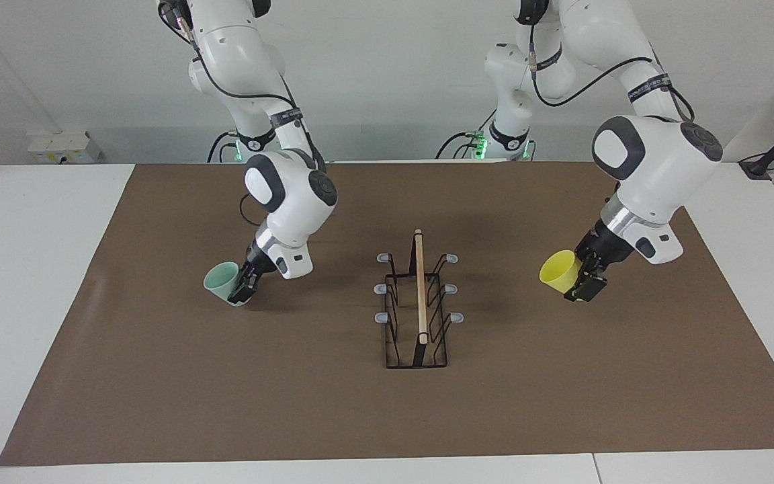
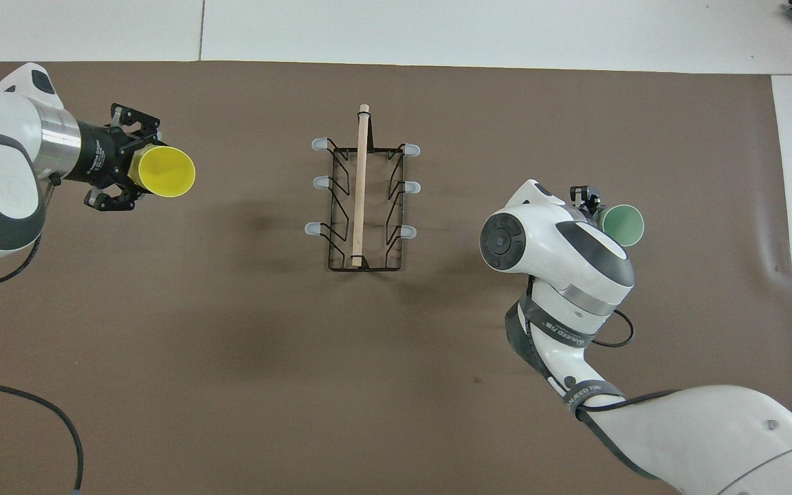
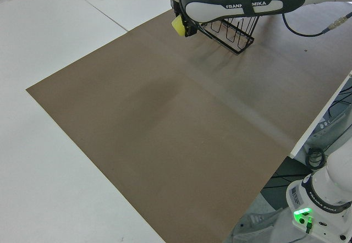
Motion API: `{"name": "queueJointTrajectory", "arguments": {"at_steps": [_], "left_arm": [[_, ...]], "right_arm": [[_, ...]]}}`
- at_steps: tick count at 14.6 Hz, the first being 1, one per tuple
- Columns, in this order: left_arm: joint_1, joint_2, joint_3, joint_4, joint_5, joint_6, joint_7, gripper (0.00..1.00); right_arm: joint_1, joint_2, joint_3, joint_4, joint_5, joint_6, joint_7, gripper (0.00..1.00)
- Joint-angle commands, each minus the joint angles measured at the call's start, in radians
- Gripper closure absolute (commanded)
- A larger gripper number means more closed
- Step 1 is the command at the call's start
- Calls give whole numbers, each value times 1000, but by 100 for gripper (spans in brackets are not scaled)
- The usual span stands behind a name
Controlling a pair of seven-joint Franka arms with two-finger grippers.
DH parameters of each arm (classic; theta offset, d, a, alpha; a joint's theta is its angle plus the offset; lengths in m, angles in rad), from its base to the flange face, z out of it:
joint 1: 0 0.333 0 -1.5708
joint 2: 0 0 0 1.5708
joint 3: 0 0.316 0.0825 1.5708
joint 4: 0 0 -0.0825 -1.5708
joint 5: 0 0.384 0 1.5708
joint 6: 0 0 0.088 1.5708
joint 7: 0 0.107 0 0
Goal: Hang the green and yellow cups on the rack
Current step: 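Lift both cups and carry them toward the rack with both grippers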
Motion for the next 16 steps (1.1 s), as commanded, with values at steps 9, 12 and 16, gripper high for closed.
{"name": "queueJointTrajectory", "arguments": {"at_steps": [9, 12, 16], "left_arm": [[-155, -20, -100, -8, 577, 73, -197, 100], [-155, -63, -189, -62, 780, 72, -436, 100], [-155, -136, -303, -172, 1067, 64, -768, 100]], "right_arm": [[-37, -204, 7, 109, 774, 60, -72, 92], [-35, -244, 8, 110, 981, 122, -80, 92], [-34, -309, 8, 82, 1253, 225, -180, 91]]}}
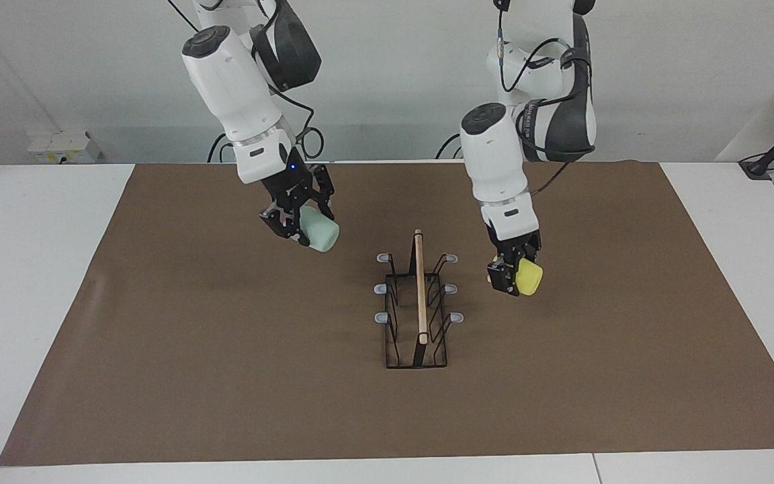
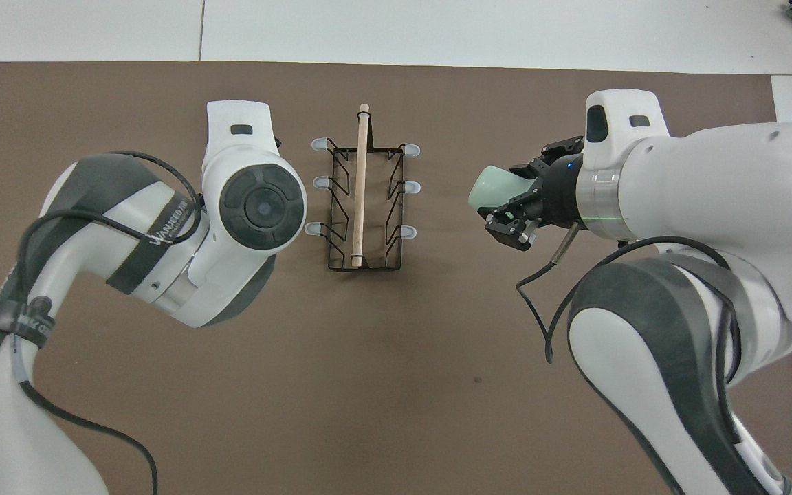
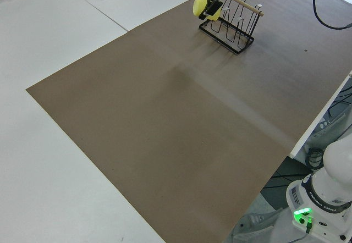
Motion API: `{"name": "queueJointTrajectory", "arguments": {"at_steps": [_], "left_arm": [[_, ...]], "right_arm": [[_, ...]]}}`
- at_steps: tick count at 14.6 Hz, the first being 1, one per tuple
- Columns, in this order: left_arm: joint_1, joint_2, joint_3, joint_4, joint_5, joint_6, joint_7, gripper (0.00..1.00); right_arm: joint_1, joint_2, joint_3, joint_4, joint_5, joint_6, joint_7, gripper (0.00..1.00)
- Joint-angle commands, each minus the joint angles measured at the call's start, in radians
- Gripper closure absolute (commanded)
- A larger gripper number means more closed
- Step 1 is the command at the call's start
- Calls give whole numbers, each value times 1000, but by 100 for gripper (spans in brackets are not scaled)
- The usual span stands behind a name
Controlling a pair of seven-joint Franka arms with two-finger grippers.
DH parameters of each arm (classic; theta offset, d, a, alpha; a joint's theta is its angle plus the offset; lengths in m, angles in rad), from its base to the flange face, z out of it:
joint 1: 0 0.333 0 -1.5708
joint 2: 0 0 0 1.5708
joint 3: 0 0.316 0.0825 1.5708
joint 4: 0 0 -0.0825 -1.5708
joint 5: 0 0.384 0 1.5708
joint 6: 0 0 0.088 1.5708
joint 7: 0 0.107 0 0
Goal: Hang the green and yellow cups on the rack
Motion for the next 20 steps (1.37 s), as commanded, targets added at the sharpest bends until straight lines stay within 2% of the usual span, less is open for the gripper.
{"name": "queueJointTrajectory", "arguments": {"at_steps": [1, 4, 6, 8, 11, 13, 16, 18, 20], "left_arm": [[-6, -89, -56, -116, 160, 2, -191, 100], [-4, -138, -130, -204, 306, 0, -320, 100], [-4, -163, -166, -258, 404, -2, -394, 100], [-6, -157, -191, -266, 461, -24, -446, 100], [-6, -133, -219, -278, 562, -37, -572, 100], [-6, -120, -231, -278, 596, -41, -623, 100], [-6, -117, -239, -278, 611, -29, -631, 100], [-6, -117, -256, -281, 611, -26, -631, 100], [-6, -117, -257, -282, 610, -23, -631, 100]], "right_arm": [[-21, -55, 2, -64, 235, 73, -196, 91], [-56, -113, 0, -171, 580, 131, -484, 91], [-63, -148, 0, -236, 746, 175, -613, 91], [-40, -175, 3, -283, 934, 249, -693, 91], [87, -176, 3, -300, 1262, 419, -848, 91], [153, -158, 3, -300, 1438, 496, -1038, 91], [158, -109, 3, -328, 1691, 452, -1354, 90], [158, -31, 3, -333, 1855, 379, -1559, 90], [158, 9, 3, -331, 1915, 368, -1640, 90]]}}
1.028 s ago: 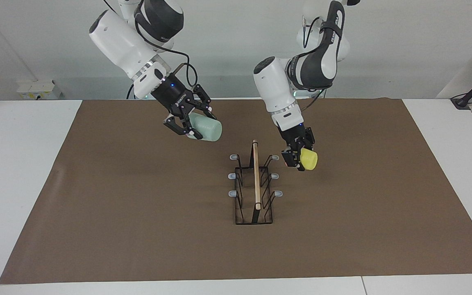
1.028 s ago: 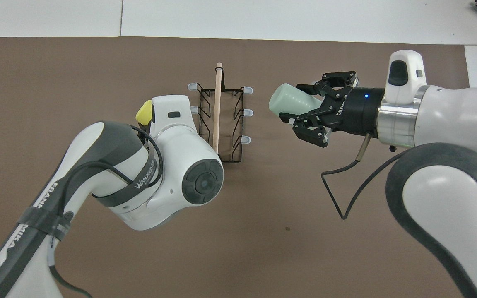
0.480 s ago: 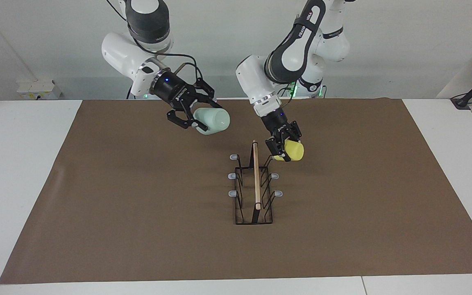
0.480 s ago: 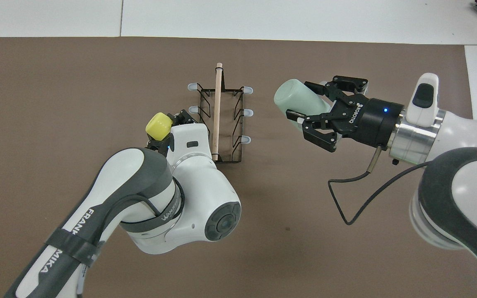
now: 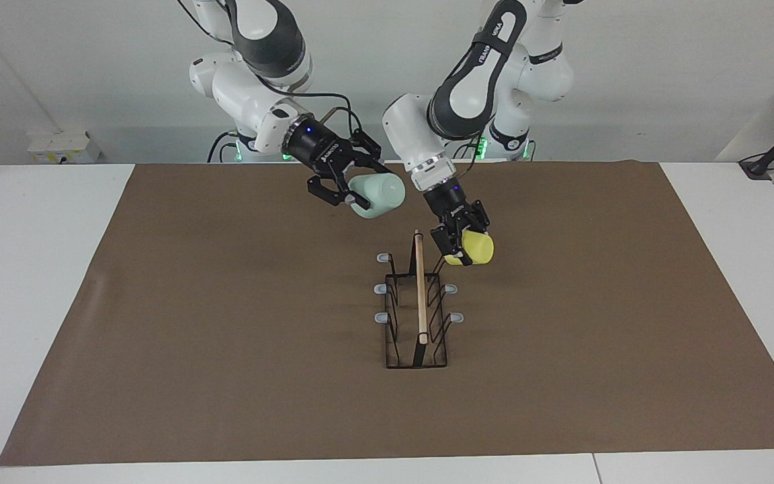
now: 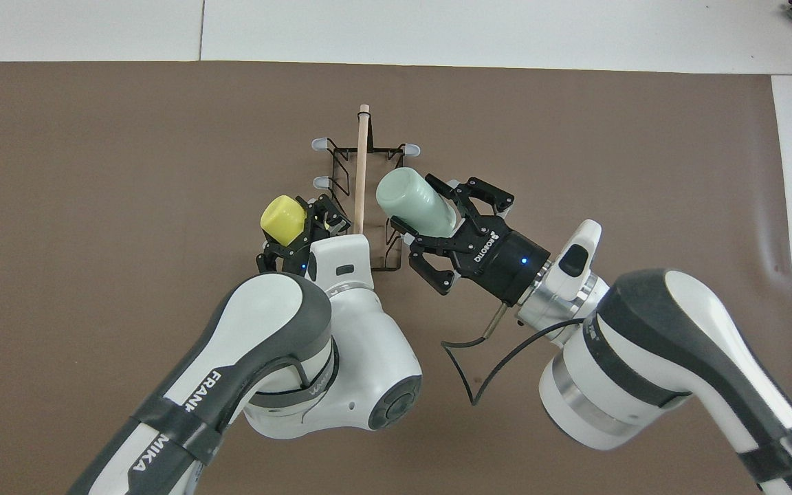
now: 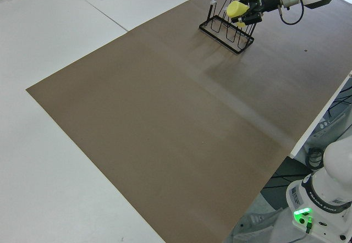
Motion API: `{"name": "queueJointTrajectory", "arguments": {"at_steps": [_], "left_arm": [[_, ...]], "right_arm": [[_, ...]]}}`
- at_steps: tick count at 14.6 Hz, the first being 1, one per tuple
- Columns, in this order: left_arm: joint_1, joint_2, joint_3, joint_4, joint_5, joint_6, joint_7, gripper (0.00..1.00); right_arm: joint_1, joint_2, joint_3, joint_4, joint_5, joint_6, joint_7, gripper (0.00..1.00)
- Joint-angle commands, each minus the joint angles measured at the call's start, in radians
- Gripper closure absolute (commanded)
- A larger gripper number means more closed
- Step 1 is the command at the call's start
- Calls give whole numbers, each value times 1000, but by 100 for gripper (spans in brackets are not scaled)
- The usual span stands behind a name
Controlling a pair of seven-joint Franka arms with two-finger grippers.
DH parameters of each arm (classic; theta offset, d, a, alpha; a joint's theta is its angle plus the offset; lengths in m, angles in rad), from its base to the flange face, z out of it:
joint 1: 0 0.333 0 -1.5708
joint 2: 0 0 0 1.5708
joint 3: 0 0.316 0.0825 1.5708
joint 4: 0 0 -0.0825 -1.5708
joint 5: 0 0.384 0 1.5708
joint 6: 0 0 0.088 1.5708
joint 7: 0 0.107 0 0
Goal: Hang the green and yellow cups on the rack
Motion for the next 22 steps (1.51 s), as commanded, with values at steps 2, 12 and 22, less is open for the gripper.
{"name": "queueJointTrajectory", "arguments": {"at_steps": [2, 12, 22], "left_arm": [[-5, -10, -17, -36, 22, 16, -21, 100], [-5, -10, -20, -25, 19, 21, -11, 28], [9, -50, 5, 42, -69, 18, 239, 0]], "right_arm": [[-9, 67, 1, 9, 66, -29, -108, 90], [46, 101, 1, -29, 264, -20, -240, 89], [44, 133, 1, -33, 316, -32, -300, 89]]}}
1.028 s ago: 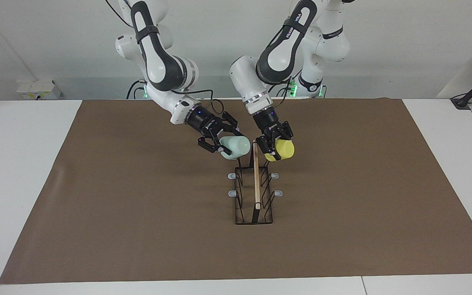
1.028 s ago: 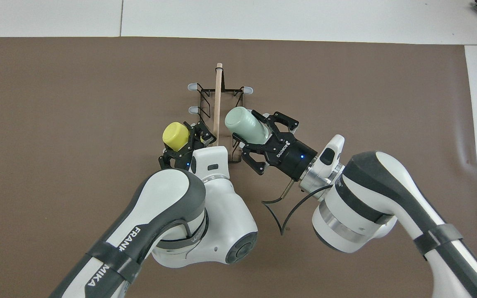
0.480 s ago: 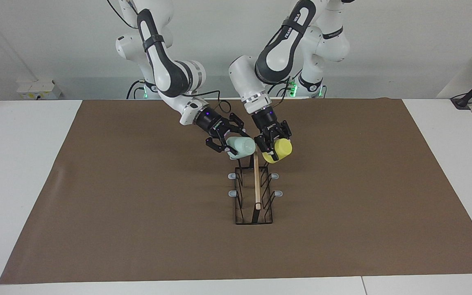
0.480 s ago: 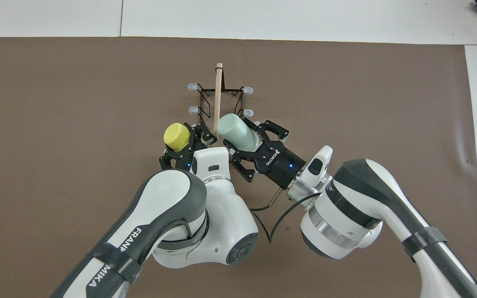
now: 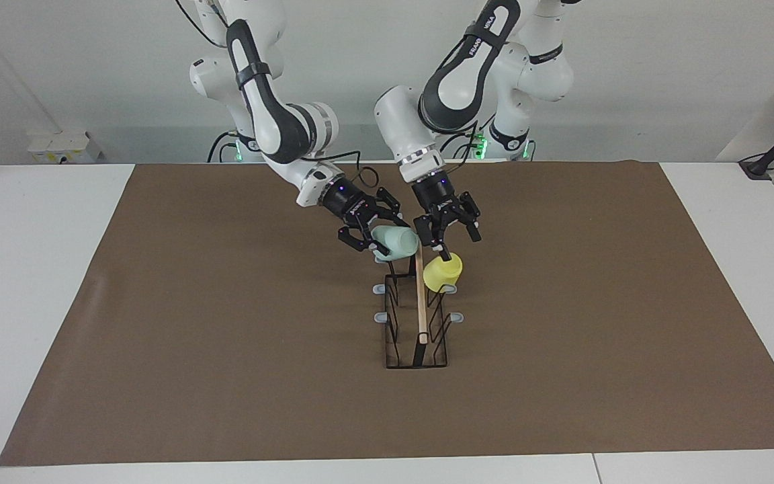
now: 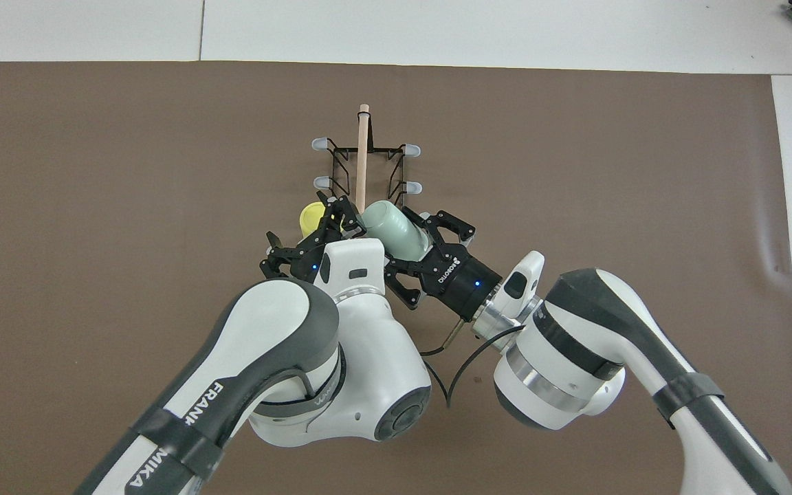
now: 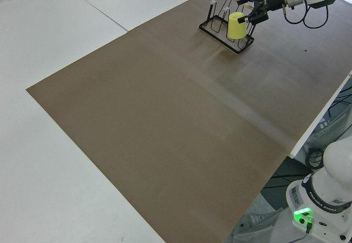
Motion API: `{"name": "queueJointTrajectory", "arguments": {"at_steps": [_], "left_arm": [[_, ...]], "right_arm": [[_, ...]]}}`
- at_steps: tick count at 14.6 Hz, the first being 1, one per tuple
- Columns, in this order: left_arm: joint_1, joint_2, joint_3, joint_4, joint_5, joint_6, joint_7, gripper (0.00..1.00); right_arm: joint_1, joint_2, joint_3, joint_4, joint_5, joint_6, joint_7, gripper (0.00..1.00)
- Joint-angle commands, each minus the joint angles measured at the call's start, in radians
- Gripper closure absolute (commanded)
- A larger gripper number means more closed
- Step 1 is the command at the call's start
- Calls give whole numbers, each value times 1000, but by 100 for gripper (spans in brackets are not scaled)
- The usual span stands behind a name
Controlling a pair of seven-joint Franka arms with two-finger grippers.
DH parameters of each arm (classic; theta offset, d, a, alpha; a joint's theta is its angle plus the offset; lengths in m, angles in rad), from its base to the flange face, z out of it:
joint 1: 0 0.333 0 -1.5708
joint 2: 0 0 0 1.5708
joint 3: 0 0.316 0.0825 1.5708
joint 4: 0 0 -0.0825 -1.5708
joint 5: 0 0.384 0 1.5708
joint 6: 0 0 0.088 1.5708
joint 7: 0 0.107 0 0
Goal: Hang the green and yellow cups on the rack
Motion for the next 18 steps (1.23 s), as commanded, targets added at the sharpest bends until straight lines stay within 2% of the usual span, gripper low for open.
{"name": "queueJointTrajectory", "arguments": {"at_steps": [1, 3, 7, 10, 12, 15, 18], "left_arm": [[14, -36, 32, 27, -88, 13, 213, 0], [19, -38, 72, 64, -192, 16, 418, 0], [109, -54, 80, 75, -346, 42, 767, 0], [178, -80, 82, 75, -453, 87, 971, 0], [229, -111, 83, 75, -550, 87, 1142, 0], [267, -143, 129, 79, -734, 84, 1458, 0], [270, -153, 200, 105, -878, 62, 1712, 0]], "right_arm": [[3, 25, 0, 26, 57, 6, -26, 90], [17, 24, 1, 47, 57, 15, 34, 90], [18, 25, 1, 115, 40, 86, 39, 90], [-9, 36, 0, 115, -61, 77, 31, 90], [-17, 36, 0, 112, -63, 77, 31, 89], [-19, 35, 0, 74, -52, 48, 25, 89], [-3, 30, 0, 43, 56, 19, -27, 89]]}}
